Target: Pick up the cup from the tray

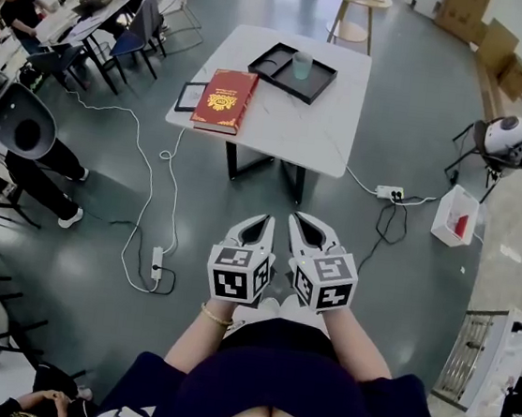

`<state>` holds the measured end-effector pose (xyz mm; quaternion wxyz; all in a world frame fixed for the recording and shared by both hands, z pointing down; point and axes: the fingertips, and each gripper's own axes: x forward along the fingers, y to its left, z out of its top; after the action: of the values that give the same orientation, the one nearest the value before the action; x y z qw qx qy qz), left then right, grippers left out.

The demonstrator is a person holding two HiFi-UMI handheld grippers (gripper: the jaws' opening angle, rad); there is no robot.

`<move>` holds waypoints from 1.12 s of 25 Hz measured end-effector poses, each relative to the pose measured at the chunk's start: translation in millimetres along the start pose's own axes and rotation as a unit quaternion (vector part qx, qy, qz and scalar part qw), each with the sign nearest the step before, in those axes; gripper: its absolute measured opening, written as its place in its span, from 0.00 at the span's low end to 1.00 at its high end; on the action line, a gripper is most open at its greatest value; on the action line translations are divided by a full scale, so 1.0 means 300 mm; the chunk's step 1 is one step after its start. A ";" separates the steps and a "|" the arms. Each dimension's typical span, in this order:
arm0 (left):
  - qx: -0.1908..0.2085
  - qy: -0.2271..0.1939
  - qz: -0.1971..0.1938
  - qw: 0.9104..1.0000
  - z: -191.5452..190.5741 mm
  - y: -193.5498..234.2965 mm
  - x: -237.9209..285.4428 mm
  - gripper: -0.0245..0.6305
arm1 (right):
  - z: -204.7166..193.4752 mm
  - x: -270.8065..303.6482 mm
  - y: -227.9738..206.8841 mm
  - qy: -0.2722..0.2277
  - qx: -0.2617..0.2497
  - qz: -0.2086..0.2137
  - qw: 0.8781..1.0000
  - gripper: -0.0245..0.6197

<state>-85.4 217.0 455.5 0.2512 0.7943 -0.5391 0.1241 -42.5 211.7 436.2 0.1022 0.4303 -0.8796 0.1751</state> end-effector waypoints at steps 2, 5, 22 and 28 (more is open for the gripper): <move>-0.003 0.004 -0.009 1.000 -0.004 0.002 0.004 0.05 | -0.005 0.006 0.006 0.002 0.000 0.001 1.000 0.05; -0.003 0.010 -0.016 1.000 -0.002 -0.002 0.015 0.05 | -0.005 0.015 0.005 0.004 0.000 0.001 1.000 0.05; 0.008 0.012 0.011 1.000 0.120 0.099 0.264 0.05 | 0.100 0.257 -0.168 0.004 -0.021 0.012 1.000 0.05; -0.007 0.011 0.027 1.000 0.216 0.157 0.418 0.05 | 0.177 0.389 -0.278 0.015 -0.038 0.024 0.999 0.05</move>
<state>-84.7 69.1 472.0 0.2589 0.7761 -0.5586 0.1363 -48.9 59.0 444.5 0.1270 0.4026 -0.8940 0.1503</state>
